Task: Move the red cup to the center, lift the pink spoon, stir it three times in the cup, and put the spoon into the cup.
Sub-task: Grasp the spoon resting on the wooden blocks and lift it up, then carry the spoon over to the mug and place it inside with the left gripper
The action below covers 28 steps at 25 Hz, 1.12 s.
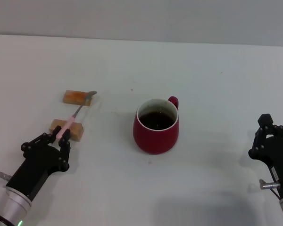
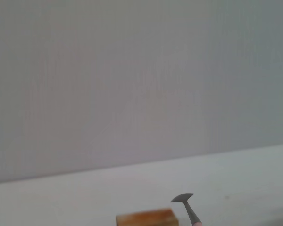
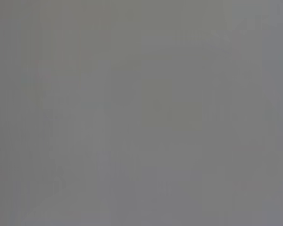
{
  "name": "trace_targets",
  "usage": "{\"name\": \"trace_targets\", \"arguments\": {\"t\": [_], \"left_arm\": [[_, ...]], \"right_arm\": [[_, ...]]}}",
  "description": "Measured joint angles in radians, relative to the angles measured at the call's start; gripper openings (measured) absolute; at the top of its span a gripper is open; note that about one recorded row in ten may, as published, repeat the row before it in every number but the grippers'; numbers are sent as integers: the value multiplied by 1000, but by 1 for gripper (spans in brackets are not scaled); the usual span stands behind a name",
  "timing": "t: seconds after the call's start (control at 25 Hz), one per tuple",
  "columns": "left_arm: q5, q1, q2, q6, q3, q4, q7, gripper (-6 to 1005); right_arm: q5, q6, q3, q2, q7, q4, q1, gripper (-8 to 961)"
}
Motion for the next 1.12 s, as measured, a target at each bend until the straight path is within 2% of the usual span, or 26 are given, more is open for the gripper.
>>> {"name": "trace_targets", "arguments": {"t": [0.28,0.48,0.56,0.72,0.76,0.88,0.96,1.12], "left_arm": [[6,-5,13,67,22,-14,0,169],[6,-46,44,-6,17,-62,-32,169],[10,-65,75,-67,17,-113,-40,169],[24,-83,162,-257,-26,-290,-37,169],[50,-81,196,-325,-65,-368,-34,169],[129,-64,244,-444,-150,-519,-38,169],[212,-44,278,-630,-233,-686,-40,169],[296,-35,290,-893,-319,-882,-15,169]], "right_arm": [[0,4,0,0,0,-1,5,0],[0,-3,0,0,0,-1,-3,0],[0,-4,0,-1,0,0,-8,0],[0,-6,0,-1,0,2,-16,0],[0,-6,0,-1,0,3,-17,0],[1,-7,-1,-1,0,5,-18,0],[1,-8,-1,-1,0,5,-19,0],[2,-8,-1,-2,0,3,-21,0]]}}
